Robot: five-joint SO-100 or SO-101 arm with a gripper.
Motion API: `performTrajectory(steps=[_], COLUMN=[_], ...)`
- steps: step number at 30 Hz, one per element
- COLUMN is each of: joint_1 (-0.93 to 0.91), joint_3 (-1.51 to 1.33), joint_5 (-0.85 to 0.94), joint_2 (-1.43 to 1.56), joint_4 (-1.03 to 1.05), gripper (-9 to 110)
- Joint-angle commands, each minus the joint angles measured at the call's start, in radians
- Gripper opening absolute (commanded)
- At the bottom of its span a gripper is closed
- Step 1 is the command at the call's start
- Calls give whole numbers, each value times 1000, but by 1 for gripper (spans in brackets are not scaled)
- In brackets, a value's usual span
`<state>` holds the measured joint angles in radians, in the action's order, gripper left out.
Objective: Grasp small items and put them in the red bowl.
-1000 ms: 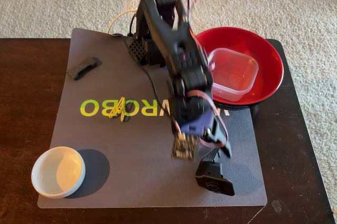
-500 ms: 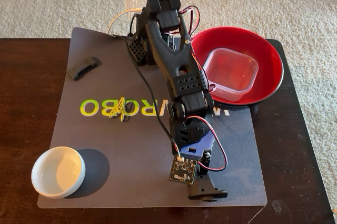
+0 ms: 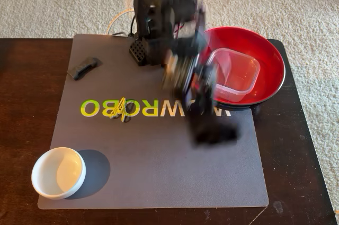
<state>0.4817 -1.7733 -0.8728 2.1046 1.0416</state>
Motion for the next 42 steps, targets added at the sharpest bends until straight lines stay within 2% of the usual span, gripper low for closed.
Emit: performTrajectory(steps=[1, 4, 7, 16, 22, 29, 33, 38, 42], joint_1=[206, 344, 414, 500, 471, 474, 330, -74, -405], joint_3=[5, -17, -163, -525, -600, -584, -518, -307, -109], joint_5=[12, 35, 23, 52, 37, 103, 229, 472, 565], joint_2=[178, 179, 158, 198, 256, 385, 459, 337, 141], joint_4=[115, 215, 219, 158, 121, 130, 89, 52, 63], gripper=[0, 0, 0, 0, 25, 41, 43, 40, 39])
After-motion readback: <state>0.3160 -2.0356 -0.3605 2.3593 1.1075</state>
